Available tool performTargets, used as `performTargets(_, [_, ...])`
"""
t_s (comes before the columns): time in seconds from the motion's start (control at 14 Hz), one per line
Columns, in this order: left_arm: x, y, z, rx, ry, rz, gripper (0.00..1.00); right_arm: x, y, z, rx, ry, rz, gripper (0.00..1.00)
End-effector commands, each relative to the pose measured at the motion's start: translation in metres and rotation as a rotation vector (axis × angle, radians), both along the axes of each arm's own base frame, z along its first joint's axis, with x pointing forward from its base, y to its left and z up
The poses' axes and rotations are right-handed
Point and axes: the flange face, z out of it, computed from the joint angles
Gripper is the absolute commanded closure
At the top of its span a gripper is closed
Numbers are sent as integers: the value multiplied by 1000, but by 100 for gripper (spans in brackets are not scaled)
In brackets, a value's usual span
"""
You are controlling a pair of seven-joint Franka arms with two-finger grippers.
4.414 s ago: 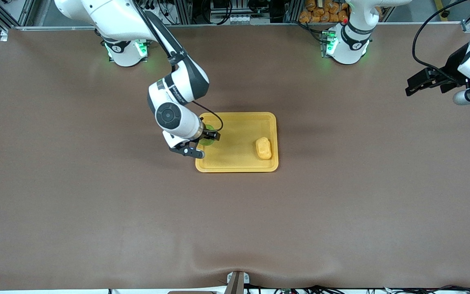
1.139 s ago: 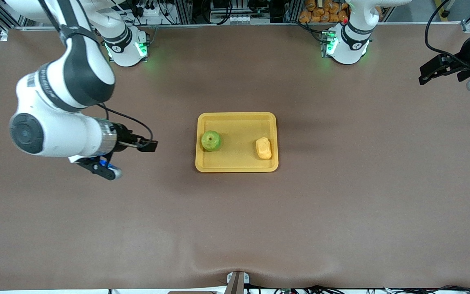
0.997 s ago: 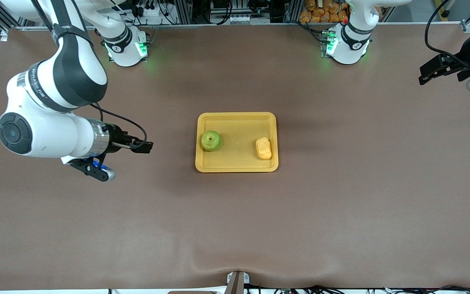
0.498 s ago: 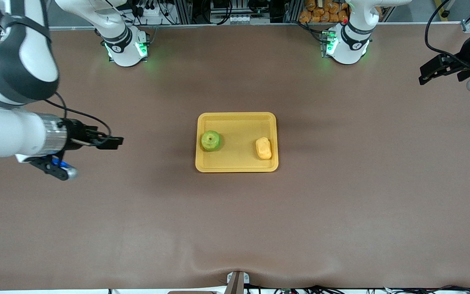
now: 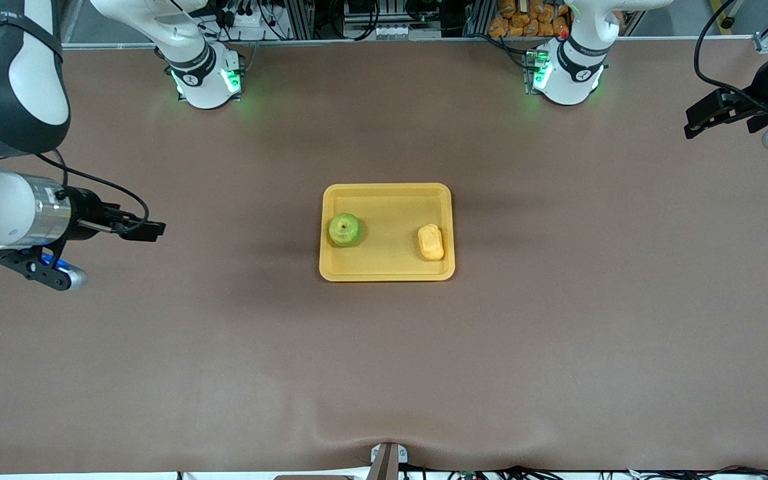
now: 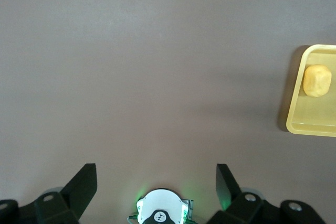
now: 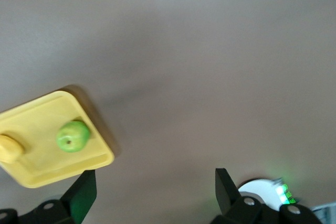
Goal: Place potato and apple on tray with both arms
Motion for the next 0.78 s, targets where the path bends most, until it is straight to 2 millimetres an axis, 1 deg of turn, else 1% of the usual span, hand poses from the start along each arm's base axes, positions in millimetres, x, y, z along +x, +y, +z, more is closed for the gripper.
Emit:
performTargets(0.0, [-8,1,4,8,0,-10,0,-8,-11,20,-18,-33,101,0])
performTargets(0.07, [-9,1,5,8,-1,-10,0,-10,-14,25,-18,-44,121,0])
performTargets(0.43, [-9,2,5,8,-1,-8,0,-33,-41,79,-36,-140,253,0])
performTargets(0.71, [-9,2,5,8,-1,-8,0,-54,-63,103,-29,-170,274,0])
